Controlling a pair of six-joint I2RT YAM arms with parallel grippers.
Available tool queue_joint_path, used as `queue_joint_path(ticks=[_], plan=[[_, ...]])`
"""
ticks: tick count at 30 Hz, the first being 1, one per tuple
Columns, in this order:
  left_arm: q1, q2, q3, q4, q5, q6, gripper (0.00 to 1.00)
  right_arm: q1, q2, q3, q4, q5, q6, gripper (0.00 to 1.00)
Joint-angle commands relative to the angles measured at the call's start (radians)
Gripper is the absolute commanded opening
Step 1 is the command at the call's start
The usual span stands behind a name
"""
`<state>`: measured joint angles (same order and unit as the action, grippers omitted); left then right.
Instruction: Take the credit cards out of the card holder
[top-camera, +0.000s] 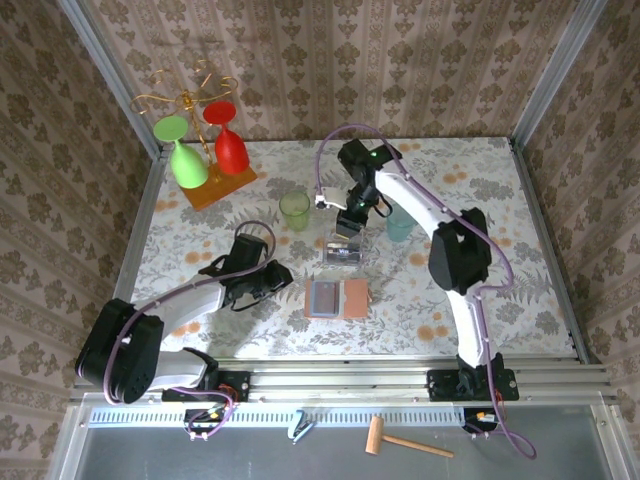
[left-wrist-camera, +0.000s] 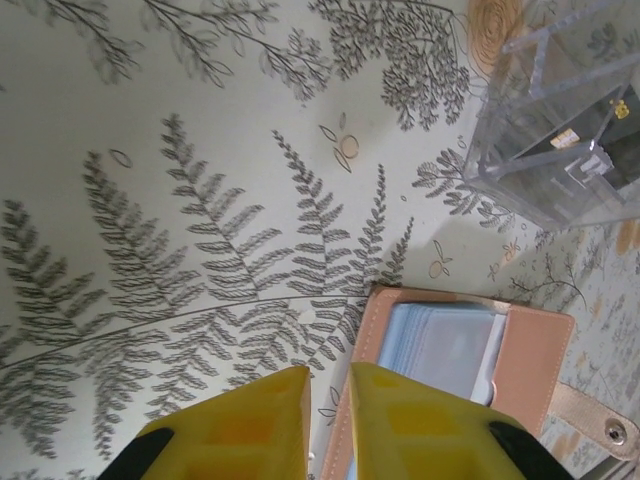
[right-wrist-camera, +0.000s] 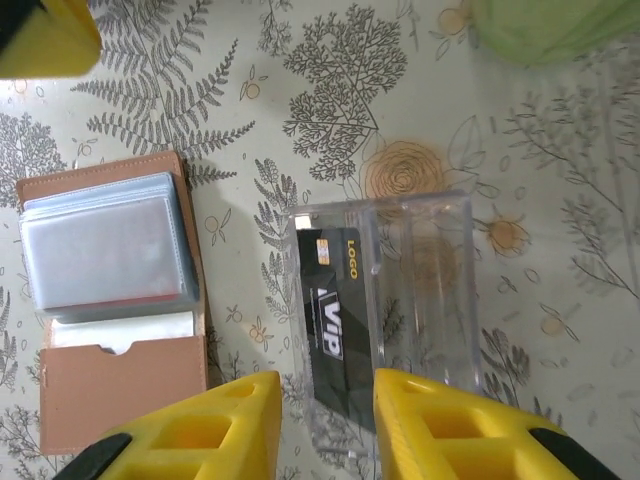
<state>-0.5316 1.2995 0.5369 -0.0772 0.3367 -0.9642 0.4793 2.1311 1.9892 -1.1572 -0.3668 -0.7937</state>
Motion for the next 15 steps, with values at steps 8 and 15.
queue_joint_path(ticks=[8, 15], plan=[[-0.087, 0.048, 0.032, 0.056, -0.014, -0.023, 0.18, 0.026, -0.34, -0.472, 0.479, 0.0, 0.486, 0.3], [-0.13, 0.091, 0.037, 0.097, -0.012, -0.04, 0.18, 0.098, -0.485, -0.734, 0.696, 0.087, 0.881, 0.25]])
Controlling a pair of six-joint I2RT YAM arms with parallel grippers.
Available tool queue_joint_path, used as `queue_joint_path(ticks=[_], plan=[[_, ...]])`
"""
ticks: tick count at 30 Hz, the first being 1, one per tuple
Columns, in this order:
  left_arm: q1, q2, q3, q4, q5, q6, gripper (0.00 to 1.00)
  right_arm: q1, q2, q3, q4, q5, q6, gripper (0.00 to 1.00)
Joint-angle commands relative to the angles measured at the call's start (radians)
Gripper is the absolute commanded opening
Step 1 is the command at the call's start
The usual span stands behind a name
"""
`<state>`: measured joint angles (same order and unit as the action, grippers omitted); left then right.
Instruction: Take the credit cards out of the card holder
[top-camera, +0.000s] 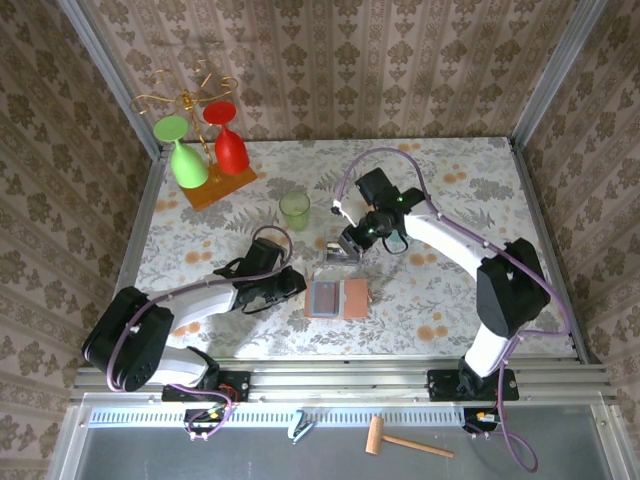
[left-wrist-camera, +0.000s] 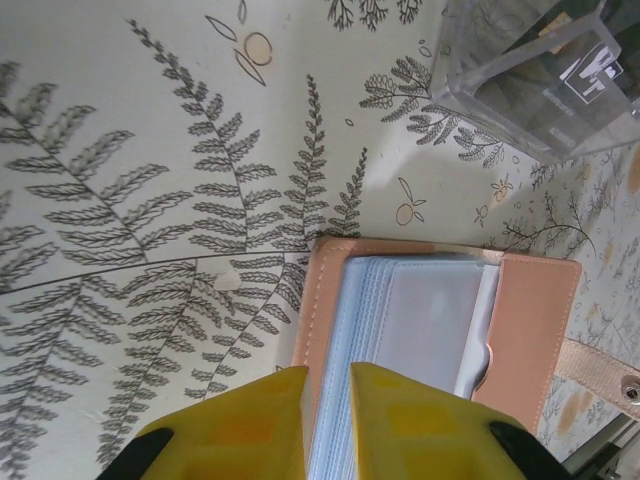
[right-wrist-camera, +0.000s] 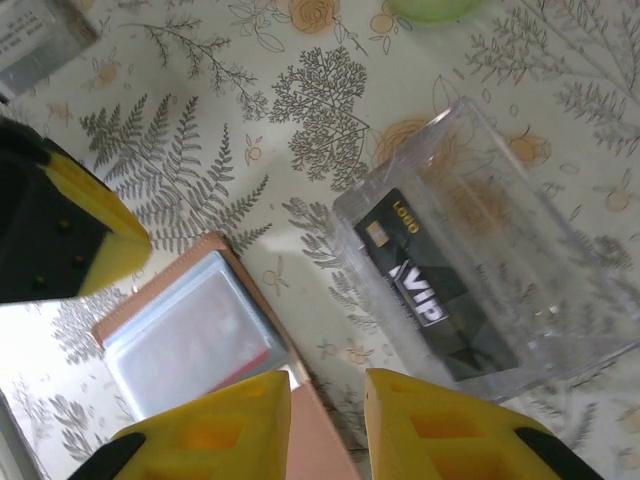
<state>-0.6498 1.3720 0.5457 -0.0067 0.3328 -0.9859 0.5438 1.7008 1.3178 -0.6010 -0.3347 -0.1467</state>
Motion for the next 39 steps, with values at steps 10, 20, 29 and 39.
queue_joint_path(ticks=[10, 20, 29, 39], plan=[[-0.052, 0.055, 0.012, 0.056, -0.011, -0.035, 0.17, 0.106, -0.159, -0.279, 0.261, 0.125, 0.706, 0.13], [-0.07, 0.046, -0.01, 0.024, -0.021, -0.038, 0.14, 0.144, -0.167, -0.38, 0.323, 0.04, 0.875, 0.16], [-0.075, 0.025, -0.034, 0.012, -0.031, -0.048, 0.11, 0.193, -0.121, -0.393, 0.366, 0.034, 0.942, 0.19], [-0.074, 0.03, -0.046, 0.007, -0.035, -0.053, 0.11, 0.207, -0.056, -0.38, 0.38, 0.003, 0.985, 0.2]])
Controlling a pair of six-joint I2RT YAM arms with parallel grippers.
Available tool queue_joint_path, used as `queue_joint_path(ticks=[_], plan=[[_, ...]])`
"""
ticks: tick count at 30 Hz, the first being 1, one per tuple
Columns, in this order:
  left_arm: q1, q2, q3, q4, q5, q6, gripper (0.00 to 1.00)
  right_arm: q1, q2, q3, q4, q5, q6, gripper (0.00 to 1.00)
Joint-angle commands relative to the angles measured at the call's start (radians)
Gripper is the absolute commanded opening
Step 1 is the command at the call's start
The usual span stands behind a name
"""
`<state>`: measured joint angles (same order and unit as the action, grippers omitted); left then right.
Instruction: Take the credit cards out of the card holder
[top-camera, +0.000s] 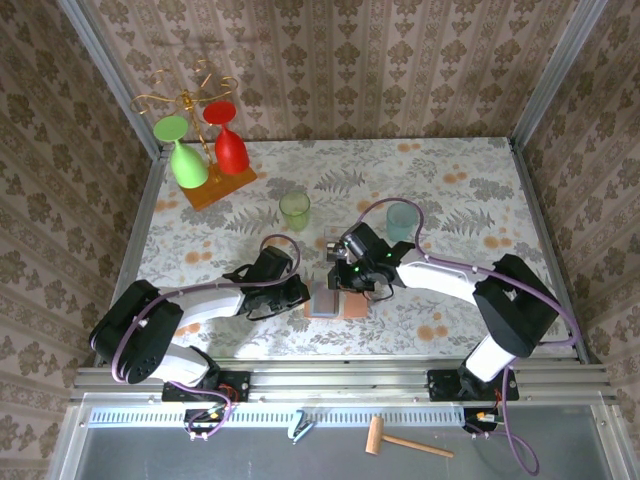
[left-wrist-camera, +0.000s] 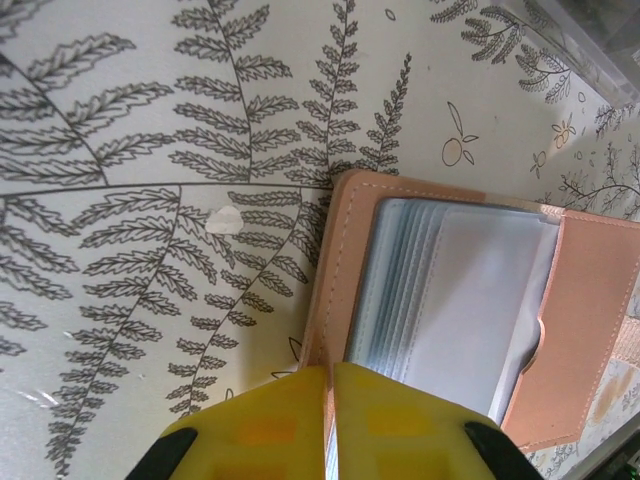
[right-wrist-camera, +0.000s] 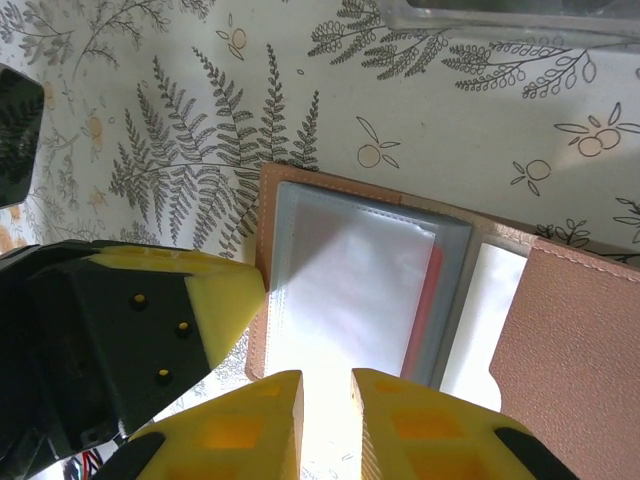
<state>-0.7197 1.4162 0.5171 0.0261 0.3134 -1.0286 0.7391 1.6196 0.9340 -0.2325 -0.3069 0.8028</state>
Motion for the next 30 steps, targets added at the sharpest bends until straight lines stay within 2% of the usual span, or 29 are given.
queue_joint_path(ticks=[1, 10, 20, 30], plan=[[-0.004, -0.013, -0.017, -0.025, -0.016, -0.011, 0.11, 0.014, 0.035, 0.004, 0.018, -0.031, 0.043, 0.2], [-0.005, -0.009, -0.02, -0.021, -0.017, -0.014, 0.11, 0.03, 0.079, -0.009, 0.085, -0.084, 0.09, 0.25], [-0.005, -0.011, -0.038, -0.001, -0.019, -0.022, 0.11, 0.033, 0.118, -0.003, 0.065, -0.07, 0.103, 0.33], [-0.003, -0.007, -0.043, -0.002, -0.022, -0.018, 0.11, 0.033, 0.096, -0.019, 0.029, -0.02, 0.106, 0.35]])
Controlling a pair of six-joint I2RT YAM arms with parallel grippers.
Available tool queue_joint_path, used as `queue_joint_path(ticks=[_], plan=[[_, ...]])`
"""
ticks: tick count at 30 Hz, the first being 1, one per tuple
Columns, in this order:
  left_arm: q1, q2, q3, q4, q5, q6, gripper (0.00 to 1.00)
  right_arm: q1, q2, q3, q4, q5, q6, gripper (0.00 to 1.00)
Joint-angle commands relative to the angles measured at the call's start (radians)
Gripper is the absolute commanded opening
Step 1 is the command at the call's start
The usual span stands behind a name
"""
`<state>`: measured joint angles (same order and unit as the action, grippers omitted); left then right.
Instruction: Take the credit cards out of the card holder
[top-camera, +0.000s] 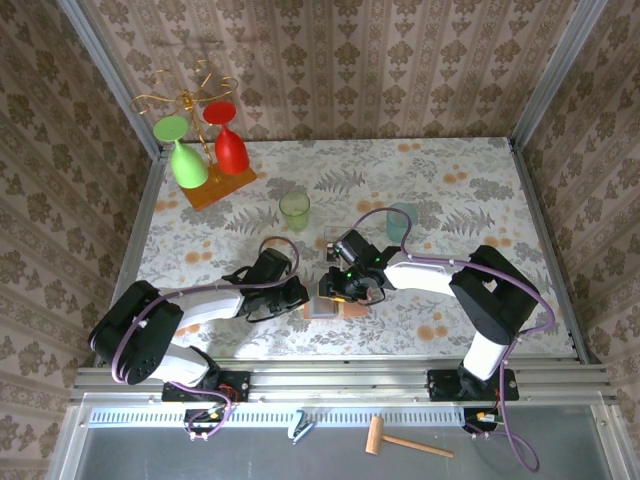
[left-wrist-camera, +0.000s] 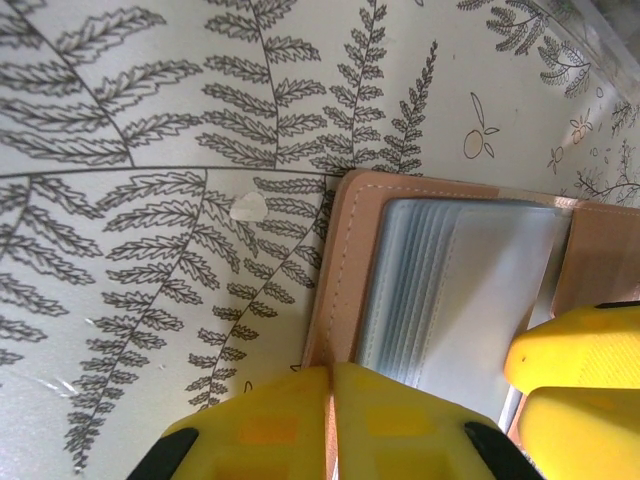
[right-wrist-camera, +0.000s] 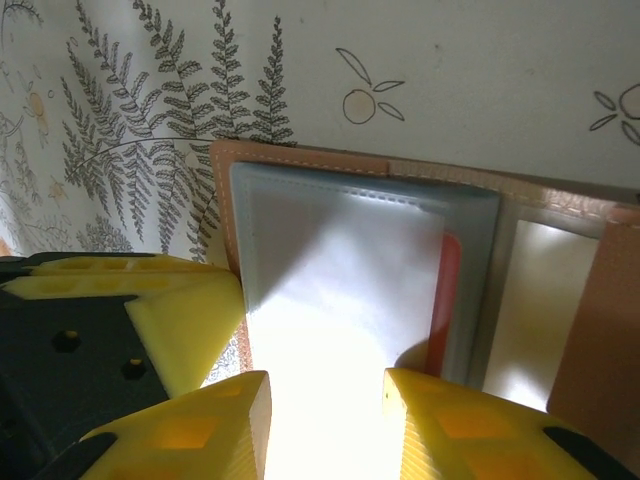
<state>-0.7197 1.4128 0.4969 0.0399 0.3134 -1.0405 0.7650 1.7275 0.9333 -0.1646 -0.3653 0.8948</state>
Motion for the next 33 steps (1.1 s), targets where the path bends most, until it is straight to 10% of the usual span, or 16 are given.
queue_joint_path(ticks=[1, 33], plan=[[-0.003, -0.002, -0.025, -0.013, -0.023, -0.006, 0.11, 0.007, -0.015, -0.019, -0.042, 0.042, 0.015, 0.35], [0.01, -0.055, 0.033, -0.091, -0.02, 0.014, 0.12, -0.056, -0.063, -0.138, 0.098, -0.021, 0.035, 0.35]])
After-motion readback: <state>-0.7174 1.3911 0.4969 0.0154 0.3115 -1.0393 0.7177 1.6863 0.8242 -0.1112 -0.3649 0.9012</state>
